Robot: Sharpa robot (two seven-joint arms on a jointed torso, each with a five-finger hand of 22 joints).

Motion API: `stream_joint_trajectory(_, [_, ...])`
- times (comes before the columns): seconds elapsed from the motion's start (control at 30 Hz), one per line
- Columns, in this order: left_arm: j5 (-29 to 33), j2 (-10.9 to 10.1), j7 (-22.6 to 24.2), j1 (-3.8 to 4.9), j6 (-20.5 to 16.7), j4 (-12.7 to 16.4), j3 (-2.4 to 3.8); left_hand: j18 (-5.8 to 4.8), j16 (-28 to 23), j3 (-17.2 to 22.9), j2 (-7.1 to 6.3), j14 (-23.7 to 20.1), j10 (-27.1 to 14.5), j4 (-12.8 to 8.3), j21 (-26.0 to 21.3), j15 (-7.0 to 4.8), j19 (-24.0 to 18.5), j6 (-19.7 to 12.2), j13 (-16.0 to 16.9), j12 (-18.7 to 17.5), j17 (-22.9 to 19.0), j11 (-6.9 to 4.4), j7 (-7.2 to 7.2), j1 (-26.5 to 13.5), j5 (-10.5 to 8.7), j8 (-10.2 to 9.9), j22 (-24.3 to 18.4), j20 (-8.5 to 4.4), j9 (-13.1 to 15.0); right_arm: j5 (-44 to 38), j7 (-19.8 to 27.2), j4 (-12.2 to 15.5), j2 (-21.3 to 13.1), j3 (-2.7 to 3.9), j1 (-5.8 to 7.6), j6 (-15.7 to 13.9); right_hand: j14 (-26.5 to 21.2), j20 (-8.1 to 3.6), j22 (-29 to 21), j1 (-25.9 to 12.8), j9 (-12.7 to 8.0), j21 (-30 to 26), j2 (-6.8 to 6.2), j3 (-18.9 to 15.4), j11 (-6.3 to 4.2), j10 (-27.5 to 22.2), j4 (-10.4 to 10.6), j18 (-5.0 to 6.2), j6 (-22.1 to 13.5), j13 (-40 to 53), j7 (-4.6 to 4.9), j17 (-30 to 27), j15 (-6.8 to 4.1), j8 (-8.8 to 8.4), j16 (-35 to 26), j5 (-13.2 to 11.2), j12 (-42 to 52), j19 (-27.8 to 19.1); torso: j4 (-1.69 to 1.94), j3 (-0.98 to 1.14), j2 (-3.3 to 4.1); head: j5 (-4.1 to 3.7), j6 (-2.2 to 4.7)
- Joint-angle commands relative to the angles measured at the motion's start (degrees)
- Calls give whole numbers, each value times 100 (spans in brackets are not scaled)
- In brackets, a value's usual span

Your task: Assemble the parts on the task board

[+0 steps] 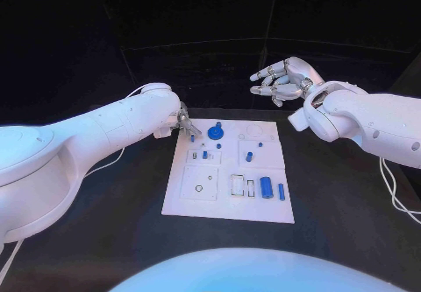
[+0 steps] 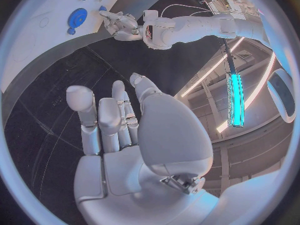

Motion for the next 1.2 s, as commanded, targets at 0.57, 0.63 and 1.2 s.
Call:
stream_joint_trajectory(0.57, [-55, 54, 59, -12, 175, -31, 4, -16, 18, 5, 154, 596, 65, -136, 25, -38, 44, 83, -29, -13, 1509, -5, -13, 289, -9, 23, 20, -17, -9, -8, 45, 5, 12, 4, 13, -7, 15, 10, -2, -14, -5, -30, -38, 30, -14, 35, 5, 72, -17, -5, -15, 5, -3, 6, -25, 38, -7, 38, 4, 1, 5, -16, -1])
stream_joint_trajectory(0.63, [-55, 59, 61, -14, 180, -36, 4, -17, 18, 13, 174, 596, 65, -153, 27, -39, 45, 84, -32, -16, 1509, -5, -13, 318, -9, 21, 24, -18, -9, -8, 45, 4, 15, 4, 13, -6, 15, 10, -2, -14, -5, -30, -38, 30, -14, 35, 5, 72, -17, -5, -15, 5, -3, 6, -25, 38, -7, 38, 4, -1, 5, -18, -1])
stream_joint_trajectory(1.2, [-54, 102, 83, -37, 179, -83, 4, -17, 18, 141, 354, 596, 71, -329, 20, -43, 40, 91, -56, -49, 1509, -11, -16, 574, -8, 1, 28, -22, -18, -8, 48, 9, 21, 4, 13, -7, 15, 10, -2, -14, -5, -30, -38, 30, -14, 35, 5, 72, -17, -5, -15, 5, -3, 6, -25, 38, -7, 38, 5, 2, 7, -27, -1])
